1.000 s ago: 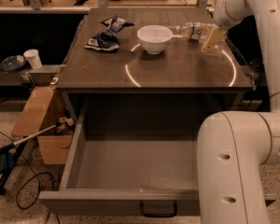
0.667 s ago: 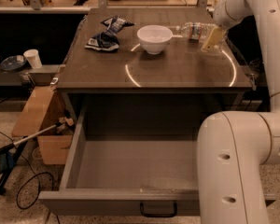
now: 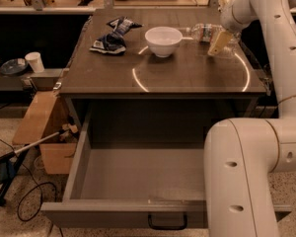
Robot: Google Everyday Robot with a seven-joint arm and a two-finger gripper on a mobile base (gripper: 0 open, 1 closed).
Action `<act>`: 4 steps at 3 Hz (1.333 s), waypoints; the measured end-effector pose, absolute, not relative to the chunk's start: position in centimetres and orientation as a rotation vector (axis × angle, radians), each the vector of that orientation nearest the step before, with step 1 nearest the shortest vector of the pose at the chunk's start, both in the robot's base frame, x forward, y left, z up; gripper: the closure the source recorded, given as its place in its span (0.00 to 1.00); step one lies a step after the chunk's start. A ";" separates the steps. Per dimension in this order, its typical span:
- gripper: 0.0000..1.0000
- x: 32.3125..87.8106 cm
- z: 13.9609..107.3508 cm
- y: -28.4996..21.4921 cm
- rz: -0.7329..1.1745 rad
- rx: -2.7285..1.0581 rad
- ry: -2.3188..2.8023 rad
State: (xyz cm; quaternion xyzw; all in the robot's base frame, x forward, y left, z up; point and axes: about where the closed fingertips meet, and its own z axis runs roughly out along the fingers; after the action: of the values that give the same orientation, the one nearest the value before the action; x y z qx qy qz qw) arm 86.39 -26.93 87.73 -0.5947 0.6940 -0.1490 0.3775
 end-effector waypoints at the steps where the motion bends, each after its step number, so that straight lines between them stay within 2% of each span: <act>1: 0.00 88.5 89.3 -28.0 -0.500 -1.464 1.708; 2: 0.00 89.6 91.7 -28.4 -0.606 -1.410 1.602; 3: 0.04 89.6 91.7 -28.4 -0.606 -1.410 1.602; 4: 0.27 89.6 91.7 -28.4 -0.606 -1.410 1.602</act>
Offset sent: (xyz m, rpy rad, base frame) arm -0.0117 -0.0064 0.0247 -0.0742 -0.3695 -0.0416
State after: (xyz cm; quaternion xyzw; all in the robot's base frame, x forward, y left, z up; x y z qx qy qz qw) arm 89.56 -28.41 91.66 -0.5691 0.6466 -0.2444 0.4453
